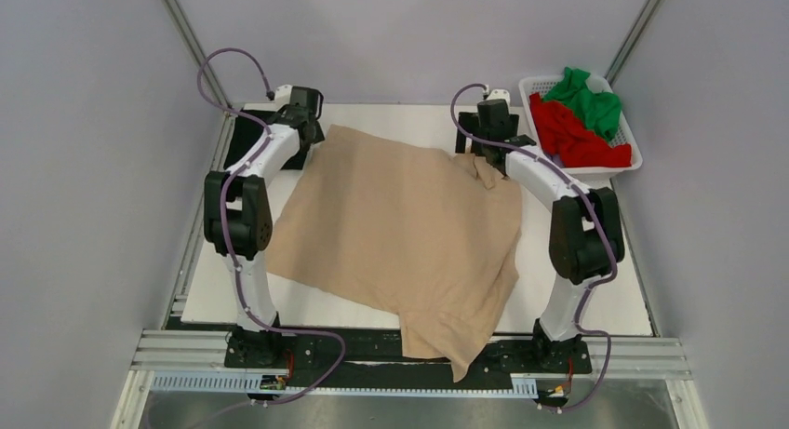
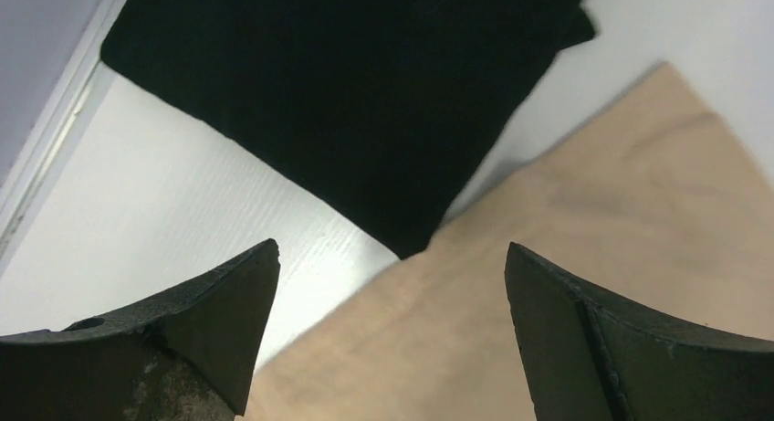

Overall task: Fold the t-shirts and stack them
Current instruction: Flatten out the tshirt

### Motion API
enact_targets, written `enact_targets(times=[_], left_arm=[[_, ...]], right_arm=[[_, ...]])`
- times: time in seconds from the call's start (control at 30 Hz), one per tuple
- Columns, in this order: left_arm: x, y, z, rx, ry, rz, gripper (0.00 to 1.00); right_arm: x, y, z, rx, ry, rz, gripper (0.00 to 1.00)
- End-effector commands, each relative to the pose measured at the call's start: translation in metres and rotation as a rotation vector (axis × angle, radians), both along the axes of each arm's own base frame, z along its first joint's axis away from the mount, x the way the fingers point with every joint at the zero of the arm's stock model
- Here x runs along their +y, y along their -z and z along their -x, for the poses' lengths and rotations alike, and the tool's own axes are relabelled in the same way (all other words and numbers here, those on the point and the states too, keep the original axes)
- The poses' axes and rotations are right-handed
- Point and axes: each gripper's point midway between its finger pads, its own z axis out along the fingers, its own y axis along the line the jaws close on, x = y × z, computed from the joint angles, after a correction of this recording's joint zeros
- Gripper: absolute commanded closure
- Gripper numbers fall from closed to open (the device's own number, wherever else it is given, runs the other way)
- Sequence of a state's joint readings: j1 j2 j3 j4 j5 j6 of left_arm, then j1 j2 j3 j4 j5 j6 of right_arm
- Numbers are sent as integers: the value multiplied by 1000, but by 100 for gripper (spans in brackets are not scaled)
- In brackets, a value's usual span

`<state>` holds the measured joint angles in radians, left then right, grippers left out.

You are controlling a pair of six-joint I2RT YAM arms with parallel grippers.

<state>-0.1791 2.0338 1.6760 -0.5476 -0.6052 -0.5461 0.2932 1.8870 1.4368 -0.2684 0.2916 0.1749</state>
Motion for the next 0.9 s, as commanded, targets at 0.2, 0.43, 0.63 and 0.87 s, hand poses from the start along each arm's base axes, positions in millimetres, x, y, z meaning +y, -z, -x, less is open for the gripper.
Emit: enact_targets(times=[0.2,0.43,0.63,0.87], left_arm=[[-58,-67,46,-161,199,307,0],[-122,-30,114,-112,454,509,0],[-138,16,146,-50,478,579,0],[-116,69,167,47,354,529,0]], right_arm=[[23,-76,55,-126,-109,-347,0],[26,-45,68,-8,-151,-477,0],[25,0,42,106,-113,-526,0],[20,56,32,245,-56,-477,0]])
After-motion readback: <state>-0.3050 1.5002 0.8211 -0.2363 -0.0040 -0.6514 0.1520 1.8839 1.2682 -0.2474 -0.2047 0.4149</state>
